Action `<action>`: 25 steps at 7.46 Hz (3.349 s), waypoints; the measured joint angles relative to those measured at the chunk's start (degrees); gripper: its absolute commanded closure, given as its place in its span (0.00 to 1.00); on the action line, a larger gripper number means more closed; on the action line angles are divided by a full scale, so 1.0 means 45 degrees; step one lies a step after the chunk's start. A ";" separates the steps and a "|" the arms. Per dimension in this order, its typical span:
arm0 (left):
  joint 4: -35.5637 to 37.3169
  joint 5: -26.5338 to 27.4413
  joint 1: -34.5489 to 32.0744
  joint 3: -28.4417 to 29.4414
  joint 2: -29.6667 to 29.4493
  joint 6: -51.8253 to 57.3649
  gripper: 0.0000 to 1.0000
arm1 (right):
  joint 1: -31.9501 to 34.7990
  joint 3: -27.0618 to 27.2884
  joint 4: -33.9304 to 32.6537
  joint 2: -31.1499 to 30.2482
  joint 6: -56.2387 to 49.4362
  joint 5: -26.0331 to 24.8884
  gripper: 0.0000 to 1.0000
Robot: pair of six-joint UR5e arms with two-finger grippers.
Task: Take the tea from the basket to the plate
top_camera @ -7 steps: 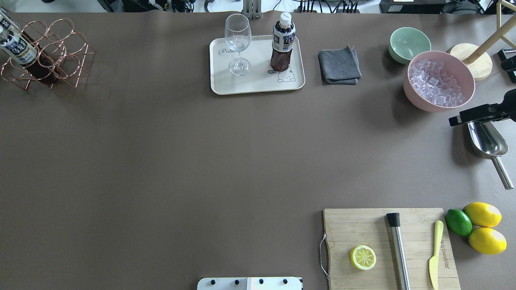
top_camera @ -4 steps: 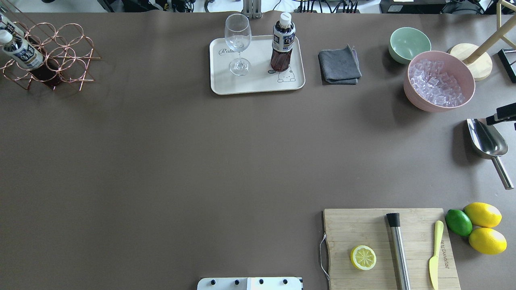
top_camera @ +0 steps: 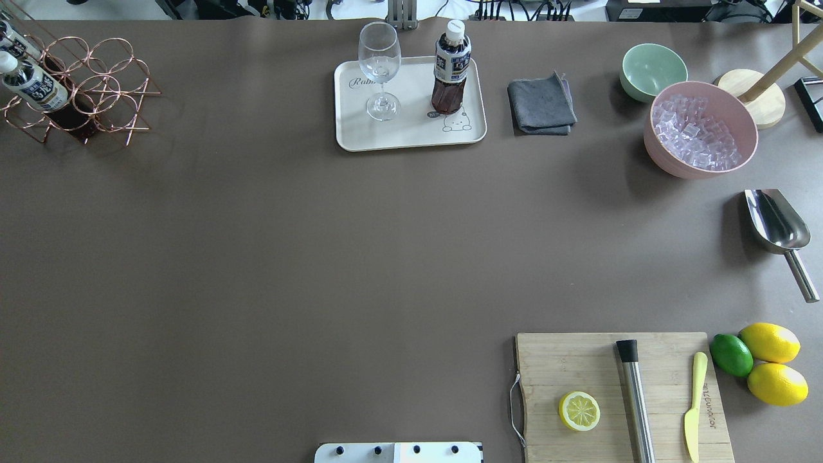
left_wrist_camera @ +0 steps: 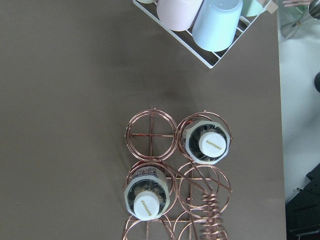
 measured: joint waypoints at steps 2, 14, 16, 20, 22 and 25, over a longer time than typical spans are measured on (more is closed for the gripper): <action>0.0668 -0.0036 -0.0100 -0.3014 0.2245 0.2864 0.02 | 0.0659 -0.0442 -0.1021 0.0411 -0.1896 -0.0253 0.00; -0.3266 -0.0009 0.0016 -0.3272 0.7598 1.8190 0.03 | 0.1685 -0.0659 -0.1018 0.0533 -0.4702 0.0722 0.00; -0.3892 -0.0153 0.0235 -0.3040 0.7711 1.9297 0.02 | 0.1682 -0.0688 -0.0936 0.0517 -0.4724 0.0691 0.00; -0.3933 -0.1175 0.0230 -0.2792 0.7866 2.0468 0.02 | 0.1681 -0.0812 -0.0169 0.0352 -0.4672 0.0659 0.00; -0.3881 -0.1382 0.0212 -0.2789 0.8014 2.0481 0.02 | 0.1681 -0.0822 -0.0135 0.0330 -0.4670 0.0671 0.00; -0.3884 -0.1364 0.0206 -0.2786 0.8113 2.0480 0.02 | 0.1681 -0.0838 -0.0130 0.0240 -0.4685 0.0659 0.00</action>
